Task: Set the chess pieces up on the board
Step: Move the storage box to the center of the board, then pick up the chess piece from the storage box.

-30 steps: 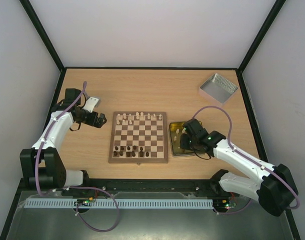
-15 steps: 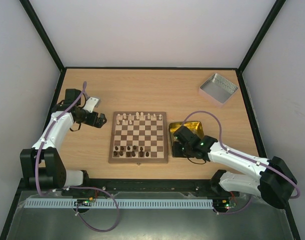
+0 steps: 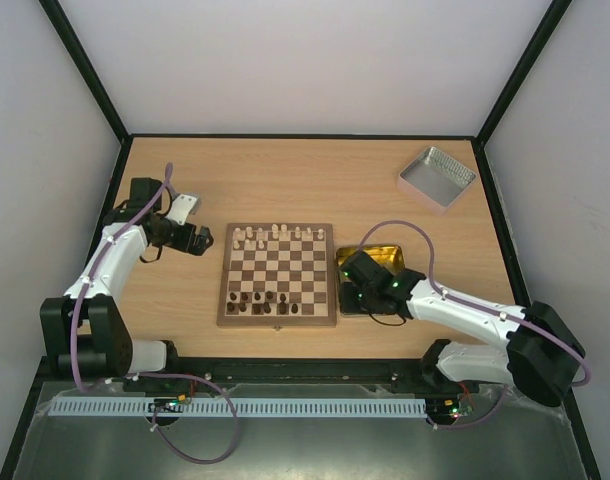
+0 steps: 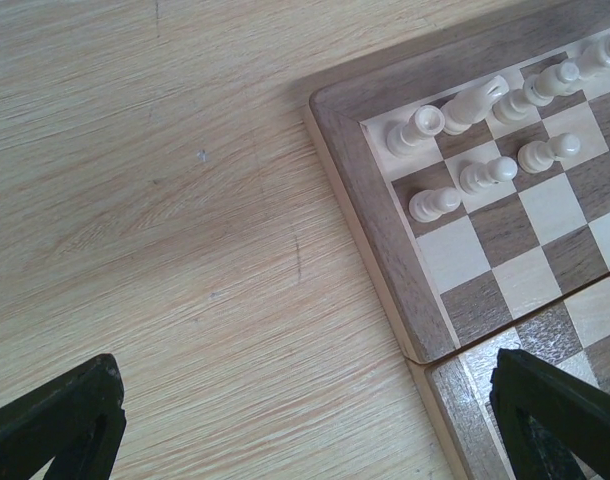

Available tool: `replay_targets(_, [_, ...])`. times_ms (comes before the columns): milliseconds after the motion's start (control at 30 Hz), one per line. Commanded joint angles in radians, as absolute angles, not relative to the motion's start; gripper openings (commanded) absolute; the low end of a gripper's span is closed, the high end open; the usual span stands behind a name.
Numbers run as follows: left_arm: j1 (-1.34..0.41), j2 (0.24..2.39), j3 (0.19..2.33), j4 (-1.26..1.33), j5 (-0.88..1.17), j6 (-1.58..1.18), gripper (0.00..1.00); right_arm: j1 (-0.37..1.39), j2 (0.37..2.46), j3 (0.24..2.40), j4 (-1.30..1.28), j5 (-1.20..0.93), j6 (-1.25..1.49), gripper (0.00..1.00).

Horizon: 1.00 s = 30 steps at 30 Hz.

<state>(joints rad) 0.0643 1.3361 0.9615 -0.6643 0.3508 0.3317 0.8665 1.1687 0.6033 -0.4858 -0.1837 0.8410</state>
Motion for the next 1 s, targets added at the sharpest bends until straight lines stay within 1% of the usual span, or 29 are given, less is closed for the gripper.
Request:
replay_targets(0, [0.071,1.308,0.945,-0.668,0.359,0.325,0.99,0.876,1.203,0.659,-0.503,-0.135,0.822,0.10])
replay_targets(100, [0.071,1.309,0.945,-0.669,0.360,0.325,0.99,0.875,1.210,0.696,-0.545,-0.067,0.814,0.22])
replay_targets(167, [0.071,1.307,0.943,-0.668,0.361,0.325,0.99,0.875,1.211,0.729,-0.580,-0.028,0.805,0.33])
replay_targets(267, [0.071,1.305,0.942,-0.668,0.363,0.325,0.99,0.872,1.236,0.789,-0.635,0.024,0.793,0.37])
replay_targets(367, [0.071,1.305,0.943,-0.667,0.370,0.324,0.99,0.865,1.274,0.845,-0.669,0.049,0.770,0.38])
replay_targets(500, [0.071,1.301,0.942,-0.664,0.380,0.321,0.99,0.821,1.315,0.884,-0.675,0.028,0.738,0.37])
replay_targets(700, [0.071,1.285,0.940,-0.666,0.386,0.319,0.99,0.730,1.363,0.886,-0.652,-0.048,0.695,0.30])
replay_targets(800, [0.072,1.280,0.937,-0.665,0.390,0.318,0.99,0.718,1.379,0.894,-0.647,-0.059,0.684,0.25])
replay_targets(967, [0.075,1.276,0.928,-0.659,0.399,0.318,0.99,0.715,1.401,0.906,-0.643,-0.078,0.678,0.22])
